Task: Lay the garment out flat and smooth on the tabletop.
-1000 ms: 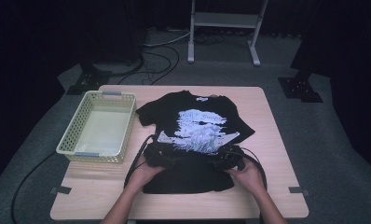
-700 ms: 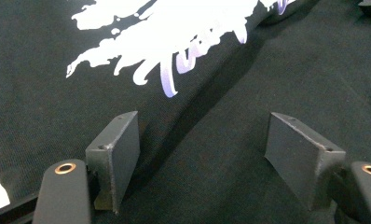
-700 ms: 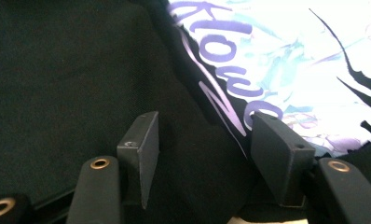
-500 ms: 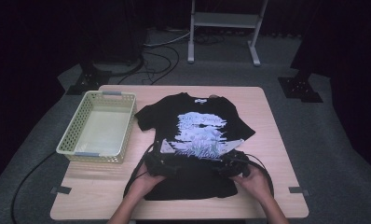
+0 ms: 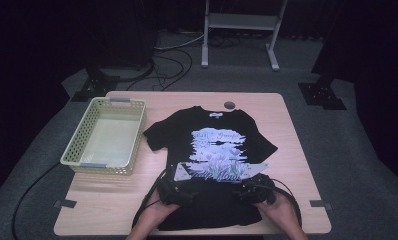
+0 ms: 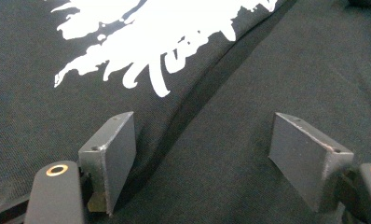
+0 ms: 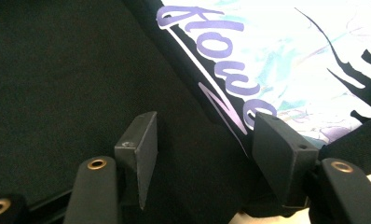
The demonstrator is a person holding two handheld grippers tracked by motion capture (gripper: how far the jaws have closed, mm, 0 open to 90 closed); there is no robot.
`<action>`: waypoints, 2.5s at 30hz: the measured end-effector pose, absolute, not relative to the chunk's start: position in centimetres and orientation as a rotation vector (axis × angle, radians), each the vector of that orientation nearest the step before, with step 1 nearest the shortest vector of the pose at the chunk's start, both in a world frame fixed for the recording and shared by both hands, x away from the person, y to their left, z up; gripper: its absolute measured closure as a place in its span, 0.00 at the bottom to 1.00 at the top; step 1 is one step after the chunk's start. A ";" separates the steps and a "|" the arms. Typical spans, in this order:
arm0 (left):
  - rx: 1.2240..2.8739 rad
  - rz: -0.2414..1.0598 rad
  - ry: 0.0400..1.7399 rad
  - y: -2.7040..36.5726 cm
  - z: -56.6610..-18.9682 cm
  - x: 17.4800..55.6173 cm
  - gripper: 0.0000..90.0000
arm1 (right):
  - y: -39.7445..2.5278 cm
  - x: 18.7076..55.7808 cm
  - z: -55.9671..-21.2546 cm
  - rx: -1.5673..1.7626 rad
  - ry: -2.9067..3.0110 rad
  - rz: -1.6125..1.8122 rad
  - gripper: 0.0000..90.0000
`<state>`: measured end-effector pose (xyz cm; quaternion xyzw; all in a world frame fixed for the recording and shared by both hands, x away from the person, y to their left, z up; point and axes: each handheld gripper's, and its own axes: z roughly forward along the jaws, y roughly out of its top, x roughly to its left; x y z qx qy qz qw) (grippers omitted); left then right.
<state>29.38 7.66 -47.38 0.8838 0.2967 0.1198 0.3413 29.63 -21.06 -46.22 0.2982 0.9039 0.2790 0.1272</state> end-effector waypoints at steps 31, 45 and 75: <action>2.278 0.300 0.731 7.8 -47.8 28.9 0.18 | -33.2 40.0 -44.1 1.394 2.365 0.976 0.74; 2.271 0.305 0.738 7.8 -47.8 28.8 0.18 | -31.8 41.2 -46.1 1.382 2.369 0.789 0.86; 2.270 0.303 0.749 7.7 -47.8 28.9 0.18 | -37.9 42.8 -45.8 1.514 2.237 0.646 0.69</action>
